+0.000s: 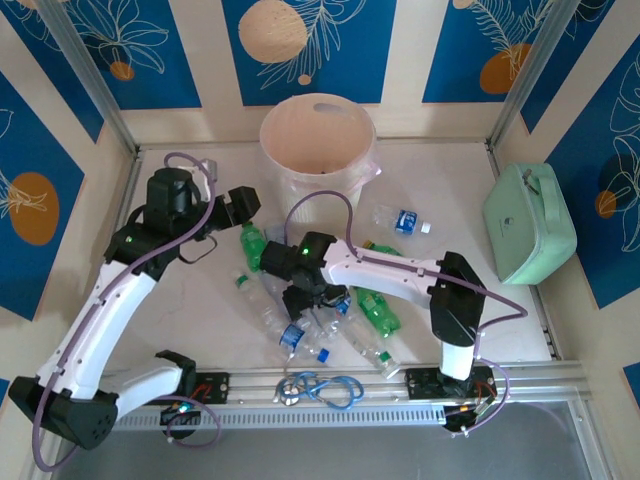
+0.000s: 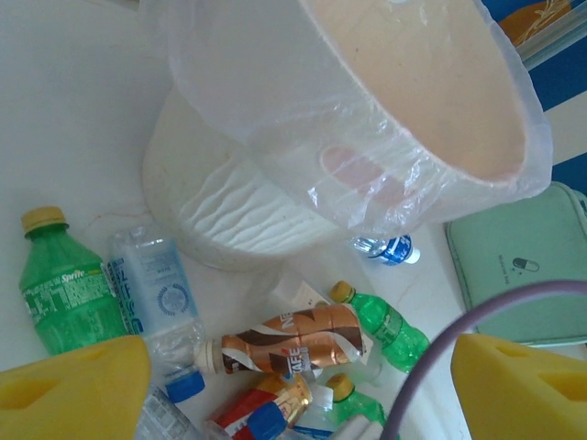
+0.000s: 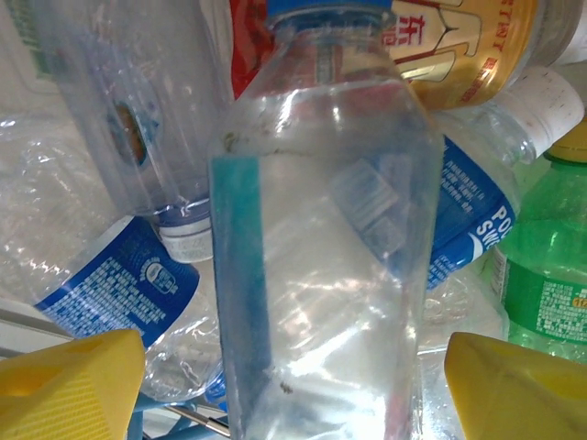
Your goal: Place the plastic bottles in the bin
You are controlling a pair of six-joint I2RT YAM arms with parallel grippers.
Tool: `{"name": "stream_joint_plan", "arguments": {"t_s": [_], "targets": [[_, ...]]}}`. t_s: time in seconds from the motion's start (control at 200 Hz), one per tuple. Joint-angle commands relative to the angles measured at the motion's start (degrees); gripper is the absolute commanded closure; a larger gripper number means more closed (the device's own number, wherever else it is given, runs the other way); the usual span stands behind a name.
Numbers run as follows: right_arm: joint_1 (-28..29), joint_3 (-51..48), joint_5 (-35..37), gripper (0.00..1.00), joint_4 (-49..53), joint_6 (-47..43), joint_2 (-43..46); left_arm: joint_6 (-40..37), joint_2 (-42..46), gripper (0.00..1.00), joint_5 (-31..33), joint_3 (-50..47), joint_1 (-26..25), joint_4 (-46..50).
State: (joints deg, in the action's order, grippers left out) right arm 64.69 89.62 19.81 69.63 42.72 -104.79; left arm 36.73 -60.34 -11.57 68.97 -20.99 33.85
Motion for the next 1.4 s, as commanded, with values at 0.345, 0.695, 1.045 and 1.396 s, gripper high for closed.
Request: {"name": "stream_joint_plan", "arguments": {"t_s": [0.345,0.695,1.045,1.396], "targets": [[-0.1,-1.6,1.7,0.18,-2.0,-0.4,-2.3,2.6,1.3,0.17,-3.0,-3.2,0.6,-2.9],[0.0,-4.0,3.0,0.3,-3.5,0.0,-2.8,3.3,1.7,0.17,-3.1,-4.8,0.7,-4.2],[0.6,-4.8,7.1,0.42,-4.4,0.9,1.0,3.4,1.2,0.17,-3.3,-4.2,0.8,-4.4],[1.9,-8.2,9.3,0.46,-9.6,-0.4,10.1,3.5,0.4,0.17,-4.8,-3.3,1.0,-4.3]]}}
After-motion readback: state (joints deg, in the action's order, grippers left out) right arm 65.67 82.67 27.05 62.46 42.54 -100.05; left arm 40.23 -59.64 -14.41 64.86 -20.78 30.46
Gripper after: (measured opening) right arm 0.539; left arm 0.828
